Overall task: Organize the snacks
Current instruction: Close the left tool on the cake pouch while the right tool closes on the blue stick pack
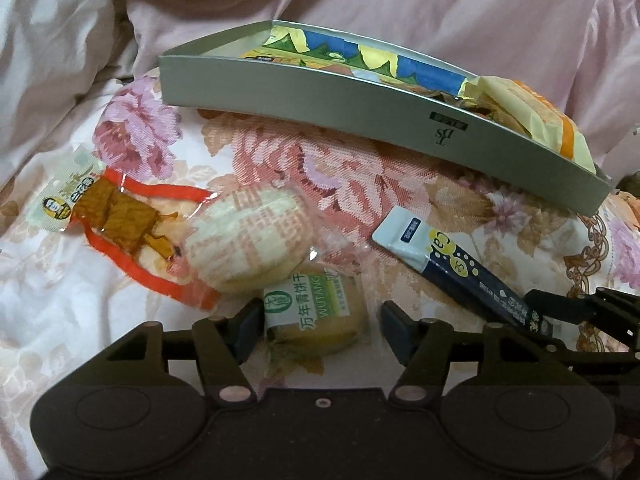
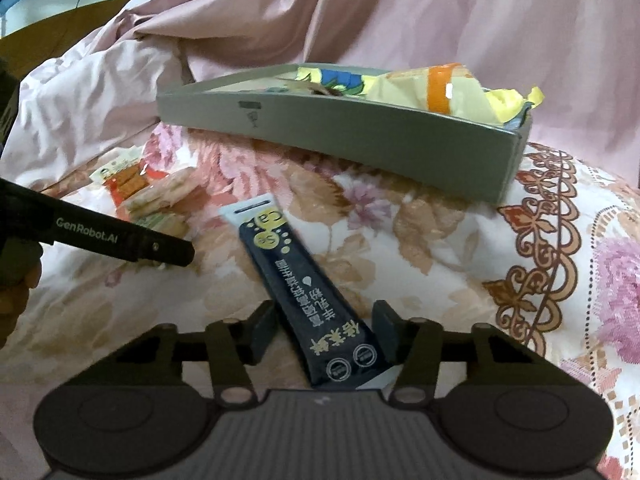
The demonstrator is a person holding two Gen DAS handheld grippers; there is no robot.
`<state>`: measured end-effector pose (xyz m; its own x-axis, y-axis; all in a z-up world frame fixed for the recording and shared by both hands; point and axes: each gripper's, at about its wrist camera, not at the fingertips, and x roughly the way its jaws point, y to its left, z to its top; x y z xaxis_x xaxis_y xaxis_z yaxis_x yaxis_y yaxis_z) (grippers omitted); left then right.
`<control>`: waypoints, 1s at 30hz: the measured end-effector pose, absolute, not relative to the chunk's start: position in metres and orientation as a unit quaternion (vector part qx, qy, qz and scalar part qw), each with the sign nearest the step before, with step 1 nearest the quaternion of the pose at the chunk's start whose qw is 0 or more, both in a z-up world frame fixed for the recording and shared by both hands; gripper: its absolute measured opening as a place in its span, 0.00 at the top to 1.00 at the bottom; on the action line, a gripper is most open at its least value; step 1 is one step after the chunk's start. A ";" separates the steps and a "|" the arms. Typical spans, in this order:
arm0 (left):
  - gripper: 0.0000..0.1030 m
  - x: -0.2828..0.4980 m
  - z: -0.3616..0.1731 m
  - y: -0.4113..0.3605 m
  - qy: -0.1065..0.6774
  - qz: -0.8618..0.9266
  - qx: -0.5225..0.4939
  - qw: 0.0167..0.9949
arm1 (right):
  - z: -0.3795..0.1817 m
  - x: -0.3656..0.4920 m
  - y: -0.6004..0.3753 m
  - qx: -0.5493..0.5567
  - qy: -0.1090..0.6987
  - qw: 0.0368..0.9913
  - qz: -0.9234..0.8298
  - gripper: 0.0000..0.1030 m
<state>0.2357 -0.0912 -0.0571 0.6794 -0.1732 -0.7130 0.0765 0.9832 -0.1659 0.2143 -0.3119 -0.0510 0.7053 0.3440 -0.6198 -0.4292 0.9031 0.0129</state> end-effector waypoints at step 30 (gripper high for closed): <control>0.28 0.186 -0.055 -0.061 0.410 -0.095 -0.037 0.906 | -0.056 0.144 -0.238 -0.090 0.313 0.929 0.177 0.41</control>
